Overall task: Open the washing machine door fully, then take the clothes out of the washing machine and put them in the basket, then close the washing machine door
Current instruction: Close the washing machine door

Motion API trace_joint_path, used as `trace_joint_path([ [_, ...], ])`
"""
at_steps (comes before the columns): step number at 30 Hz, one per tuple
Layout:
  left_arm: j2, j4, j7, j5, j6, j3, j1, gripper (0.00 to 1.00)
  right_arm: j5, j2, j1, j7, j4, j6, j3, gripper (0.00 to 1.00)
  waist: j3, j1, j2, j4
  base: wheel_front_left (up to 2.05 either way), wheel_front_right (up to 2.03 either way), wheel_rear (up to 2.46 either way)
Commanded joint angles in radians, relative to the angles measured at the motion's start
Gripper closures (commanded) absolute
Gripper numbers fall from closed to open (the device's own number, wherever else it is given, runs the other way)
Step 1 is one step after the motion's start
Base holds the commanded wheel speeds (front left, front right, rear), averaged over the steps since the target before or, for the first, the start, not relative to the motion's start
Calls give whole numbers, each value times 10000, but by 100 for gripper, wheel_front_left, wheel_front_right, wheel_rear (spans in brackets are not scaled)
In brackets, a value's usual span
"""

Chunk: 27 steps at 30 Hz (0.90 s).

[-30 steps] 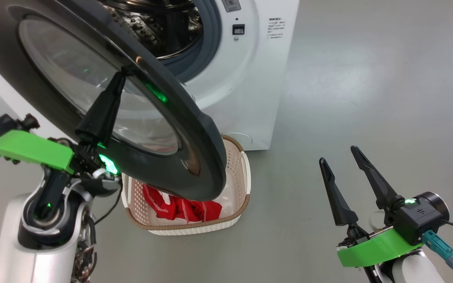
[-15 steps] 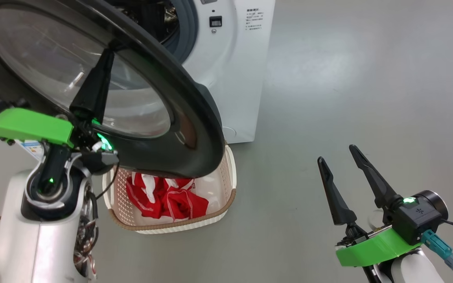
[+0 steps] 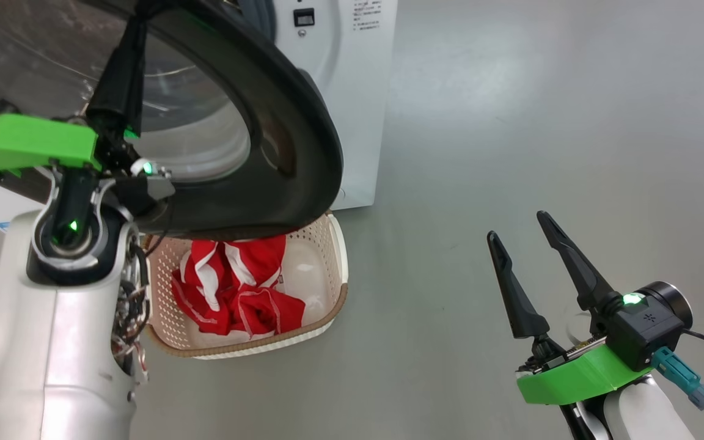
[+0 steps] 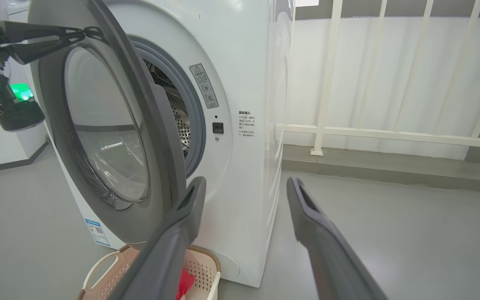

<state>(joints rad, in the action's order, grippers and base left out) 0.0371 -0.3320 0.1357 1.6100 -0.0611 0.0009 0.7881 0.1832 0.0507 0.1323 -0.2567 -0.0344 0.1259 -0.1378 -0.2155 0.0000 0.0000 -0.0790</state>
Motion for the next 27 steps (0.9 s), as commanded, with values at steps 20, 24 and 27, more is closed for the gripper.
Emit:
trace_joint_path([
  [20, 344, -1182, -247, -414, 837, 201, 1593, 100, -29, -5, 430, -51, 308, 48, -155, 0, -485, 0, 0, -535, 0, 0, 0],
  [24, 314, -1009, -142, -348, 860, 128, 1287, 100, -19, -5, 384, -51, 276, 48, -70, 0, -377, 0, 0, -425, 0, 0, 0],
  [27, 267, -706, -189, -293, 807, 48, 924, 0, -3, -5, 344, -51, 253, 48, -28, 0, -260, 0, 0, -280, 0, 0, 0],
])
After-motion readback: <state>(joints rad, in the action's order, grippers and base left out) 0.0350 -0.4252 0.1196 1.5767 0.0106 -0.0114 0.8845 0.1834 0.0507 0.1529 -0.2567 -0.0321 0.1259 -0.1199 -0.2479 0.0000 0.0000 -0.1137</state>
